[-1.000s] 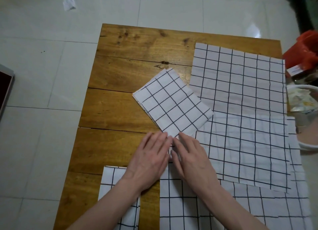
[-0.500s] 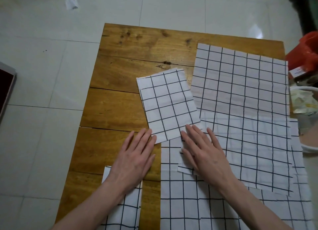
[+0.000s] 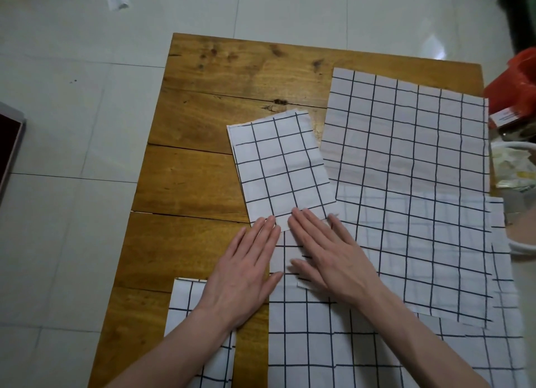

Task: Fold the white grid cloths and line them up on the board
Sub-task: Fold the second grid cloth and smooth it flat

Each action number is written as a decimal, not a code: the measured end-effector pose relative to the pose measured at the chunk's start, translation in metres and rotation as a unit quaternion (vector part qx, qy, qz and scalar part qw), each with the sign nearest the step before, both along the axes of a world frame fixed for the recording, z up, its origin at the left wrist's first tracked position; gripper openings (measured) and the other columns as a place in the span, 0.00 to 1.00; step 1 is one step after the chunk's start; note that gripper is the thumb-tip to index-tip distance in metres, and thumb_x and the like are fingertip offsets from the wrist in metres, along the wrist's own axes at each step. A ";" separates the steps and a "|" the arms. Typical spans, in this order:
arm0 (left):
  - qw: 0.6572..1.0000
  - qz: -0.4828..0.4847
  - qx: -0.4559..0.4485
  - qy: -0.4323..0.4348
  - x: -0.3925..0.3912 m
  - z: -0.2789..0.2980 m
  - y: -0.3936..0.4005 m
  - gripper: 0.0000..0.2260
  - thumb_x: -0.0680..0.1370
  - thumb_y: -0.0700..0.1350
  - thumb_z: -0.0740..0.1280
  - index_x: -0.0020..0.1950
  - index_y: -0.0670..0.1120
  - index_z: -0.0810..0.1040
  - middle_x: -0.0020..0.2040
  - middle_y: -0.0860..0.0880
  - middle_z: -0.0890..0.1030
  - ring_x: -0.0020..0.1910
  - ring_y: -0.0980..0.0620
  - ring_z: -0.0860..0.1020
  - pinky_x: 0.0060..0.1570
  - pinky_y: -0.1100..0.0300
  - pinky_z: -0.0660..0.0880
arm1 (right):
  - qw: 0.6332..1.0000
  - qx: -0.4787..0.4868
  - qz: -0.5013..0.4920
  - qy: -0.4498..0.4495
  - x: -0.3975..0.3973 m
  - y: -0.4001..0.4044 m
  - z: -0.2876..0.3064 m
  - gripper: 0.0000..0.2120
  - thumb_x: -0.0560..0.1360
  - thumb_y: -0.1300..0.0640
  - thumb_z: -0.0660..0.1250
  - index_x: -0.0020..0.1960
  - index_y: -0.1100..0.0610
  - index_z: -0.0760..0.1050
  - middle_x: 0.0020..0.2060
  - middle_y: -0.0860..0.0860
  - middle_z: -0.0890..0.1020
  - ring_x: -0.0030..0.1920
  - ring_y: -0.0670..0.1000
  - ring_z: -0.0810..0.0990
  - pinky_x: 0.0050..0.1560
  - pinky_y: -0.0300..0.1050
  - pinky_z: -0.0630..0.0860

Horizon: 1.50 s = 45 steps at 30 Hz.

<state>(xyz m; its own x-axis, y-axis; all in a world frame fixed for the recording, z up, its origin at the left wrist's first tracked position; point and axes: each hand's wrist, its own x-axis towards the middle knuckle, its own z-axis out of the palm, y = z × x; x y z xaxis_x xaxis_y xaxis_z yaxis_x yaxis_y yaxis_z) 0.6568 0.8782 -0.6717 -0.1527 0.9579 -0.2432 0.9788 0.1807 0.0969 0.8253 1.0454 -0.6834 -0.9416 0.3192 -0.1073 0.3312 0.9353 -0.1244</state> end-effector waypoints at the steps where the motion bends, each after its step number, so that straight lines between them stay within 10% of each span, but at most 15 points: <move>1: 1.000 -0.003 0.002 0.001 -0.001 0.000 0.000 0.34 0.86 0.62 0.49 0.85 0.43 0.48 0.86 0.44 0.46 0.85 0.47 0.46 0.79 0.46 0.54 | 1.000 0.001 -0.004 -0.004 0.004 0.006 0.001 0.34 0.86 0.36 0.43 0.85 0.54 0.55 0.85 0.49 0.55 0.84 0.48 0.52 0.81 0.57 0.54; 11: 1.000 0.008 0.003 -0.025 -0.001 0.006 -0.001 0.34 0.86 0.63 0.50 0.85 0.45 0.48 0.86 0.47 0.47 0.85 0.46 0.46 0.79 0.44 0.53 | 0.999 -0.002 -0.048 -0.012 0.025 0.032 0.002 0.33 0.86 0.37 0.45 0.85 0.53 0.53 0.85 0.48 0.52 0.84 0.47 0.50 0.81 0.56 0.54; 16: 1.000 -0.010 0.011 0.016 0.001 0.009 0.011 0.27 0.86 0.51 0.60 0.81 0.38 0.63 0.81 0.38 0.64 0.81 0.38 0.63 0.78 0.42 0.63 | 0.998 0.006 -0.053 0.022 0.025 0.031 0.002 0.31 0.86 0.38 0.48 0.84 0.53 0.59 0.84 0.47 0.57 0.83 0.47 0.55 0.81 0.58 0.55; 24: 0.999 -0.005 0.052 -0.005 -0.005 0.027 0.054 0.18 0.67 0.32 0.72 0.55 0.41 0.78 0.52 0.43 0.78 0.48 0.43 0.76 0.45 0.52 0.77 | 0.992 0.016 -0.060 0.108 0.005 0.042 0.014 0.15 0.82 0.51 0.65 0.68 0.53 0.79 0.68 0.49 0.79 0.63 0.54 0.80 0.78 0.61 0.63; 29: 0.997 -0.016 0.061 0.041 -0.003 0.032 0.074 0.21 0.65 0.34 0.71 0.58 0.40 0.79 0.45 0.44 0.79 0.39 0.45 0.77 0.33 0.54 0.74 | 0.990 0.024 -0.064 0.126 -0.004 0.046 0.017 0.11 0.81 0.55 0.67 0.62 0.53 0.81 0.62 0.49 0.81 0.59 0.54 0.82 0.77 0.61 0.64; 45: 0.992 0.075 0.087 -0.053 -0.036 0.034 0.036 0.24 0.67 0.38 0.79 0.62 0.42 0.82 0.60 0.43 0.81 0.60 0.43 0.79 0.59 0.48 0.79 | 0.974 -0.076 0.005 0.215 0.011 0.042 0.031 0.06 0.80 0.62 0.69 0.56 0.58 0.82 0.60 0.50 0.83 0.69 0.50 0.80 0.75 0.54 0.69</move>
